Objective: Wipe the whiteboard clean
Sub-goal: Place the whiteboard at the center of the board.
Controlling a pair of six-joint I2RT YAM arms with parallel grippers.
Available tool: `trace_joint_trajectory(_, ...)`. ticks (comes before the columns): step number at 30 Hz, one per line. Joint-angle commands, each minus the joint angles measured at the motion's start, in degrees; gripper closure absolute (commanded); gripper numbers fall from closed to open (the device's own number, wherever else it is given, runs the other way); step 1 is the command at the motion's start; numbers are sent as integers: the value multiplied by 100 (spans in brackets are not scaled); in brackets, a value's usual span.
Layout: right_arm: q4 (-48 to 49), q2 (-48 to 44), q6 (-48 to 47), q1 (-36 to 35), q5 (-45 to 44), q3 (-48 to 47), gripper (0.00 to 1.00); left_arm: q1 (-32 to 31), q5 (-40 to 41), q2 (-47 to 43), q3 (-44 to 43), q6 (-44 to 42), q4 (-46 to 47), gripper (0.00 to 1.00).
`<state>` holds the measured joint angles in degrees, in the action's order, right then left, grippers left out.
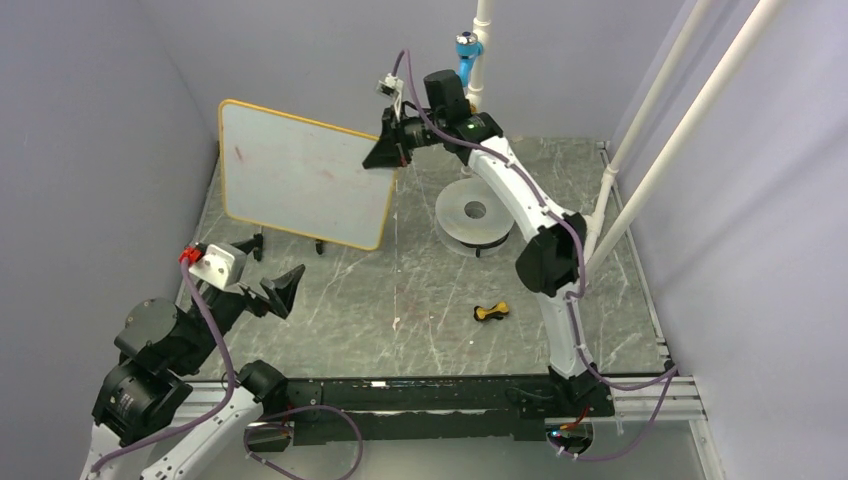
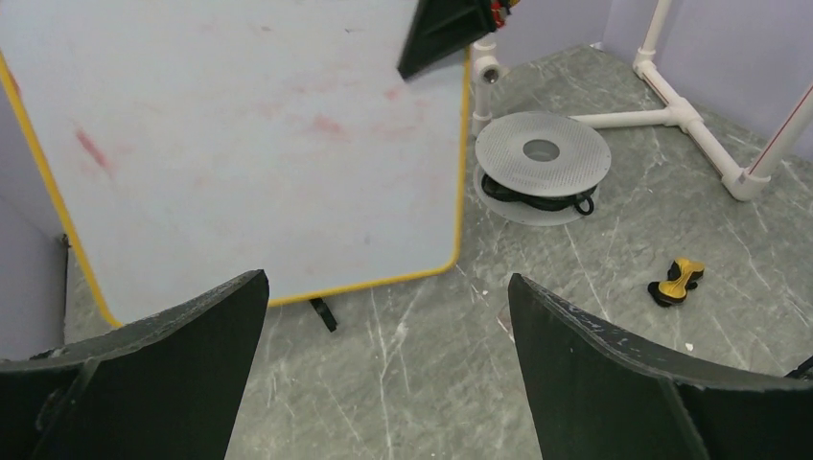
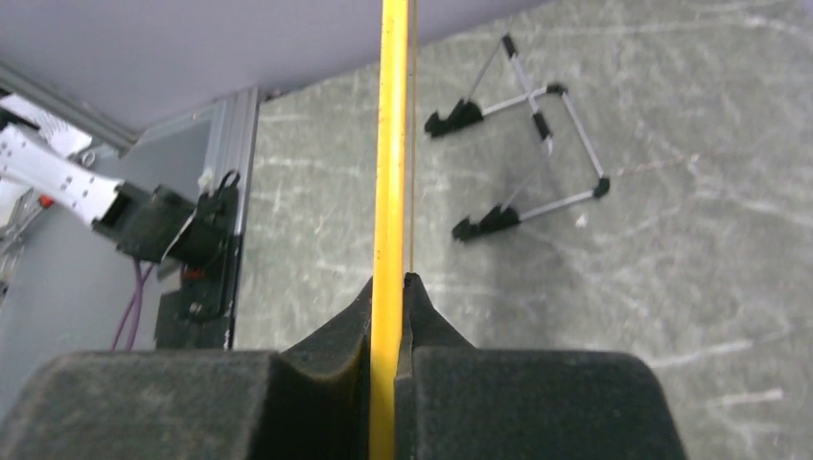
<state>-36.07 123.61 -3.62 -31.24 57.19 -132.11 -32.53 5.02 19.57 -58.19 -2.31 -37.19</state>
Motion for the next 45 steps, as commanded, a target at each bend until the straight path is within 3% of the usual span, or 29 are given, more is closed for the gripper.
trace_joint_trajectory(1,1664,660,958,-110,557,-1163,100,26,397,-250,257,466,28,1)
trace_joint_trajectory(4,2135,1310,1091,-145,593,-1763,100,21,501,-328,347,517,-53,1)
trace_joint_trajectory(16,3037,2118,1037,5,1175,-1955,100,22,752,-161,423,362,-65,1)
trace_joint_trajectory(18,3452,2121,1532,52,1482,-1954,100,28,735,-127,434,334,-35,1)
trace_joint_trajectory(22,5169,1998,3199,110,1749,-1980,100,21,734,-70,418,301,-3,1)
trace_joint_trajectory(32,3030,1953,815,136,1142,-2032,100,25,739,-135,391,301,-28,1)
trace_joint_trajectory(45,2388,2154,-344,122,1066,-1765,100,26,697,-102,438,297,17,1)
